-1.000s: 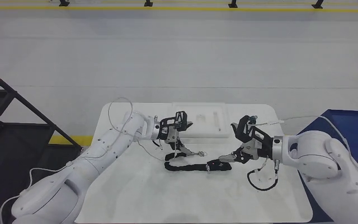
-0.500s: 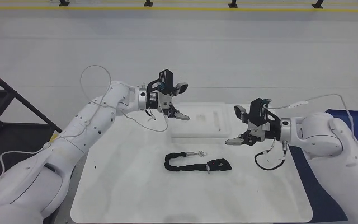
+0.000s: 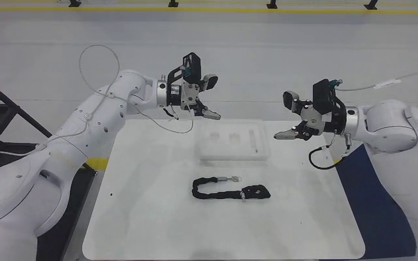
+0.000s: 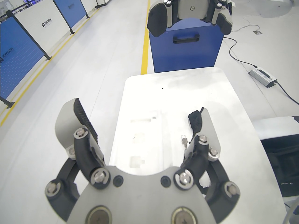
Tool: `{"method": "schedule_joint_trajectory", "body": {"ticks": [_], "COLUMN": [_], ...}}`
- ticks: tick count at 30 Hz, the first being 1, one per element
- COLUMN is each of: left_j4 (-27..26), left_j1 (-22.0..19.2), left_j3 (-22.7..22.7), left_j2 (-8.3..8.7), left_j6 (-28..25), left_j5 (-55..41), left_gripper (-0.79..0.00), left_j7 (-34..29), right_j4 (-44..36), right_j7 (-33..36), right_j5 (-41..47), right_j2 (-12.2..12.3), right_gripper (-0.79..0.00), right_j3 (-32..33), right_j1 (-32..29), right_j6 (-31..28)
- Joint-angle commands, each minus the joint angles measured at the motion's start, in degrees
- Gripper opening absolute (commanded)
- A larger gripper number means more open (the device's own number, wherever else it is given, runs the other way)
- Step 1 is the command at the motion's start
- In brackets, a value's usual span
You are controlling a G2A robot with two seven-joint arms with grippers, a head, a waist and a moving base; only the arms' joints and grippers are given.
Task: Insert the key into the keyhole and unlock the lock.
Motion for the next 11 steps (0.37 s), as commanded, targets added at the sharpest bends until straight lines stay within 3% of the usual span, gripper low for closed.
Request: {"method": "schedule_joint_trajectory", "body": {"ticks": [1,11], "left_j4": [0.28,0.75], "left_j1": [-0.84,-1.61], "left_j3": [1.33,2.39], "left_j2": [0.04,0.07], "left_j6": [0.0,0.0], "left_j5": [-1.08,-1.97], "left_gripper": [0.0,-0.001], "left_j7": [0.31,1.12], "right_j4": [1.4,1.58], "right_j7": [-0.46,-0.57], "right_j5": [0.6,0.72], "right_j2": [-0.31,-0.37], "right_gripper": [0.0,0.0], "right_j3": [-1.18,-1.39], "right_j1": [1.68,1.93], "right_j6": [0.0,0.0]}}
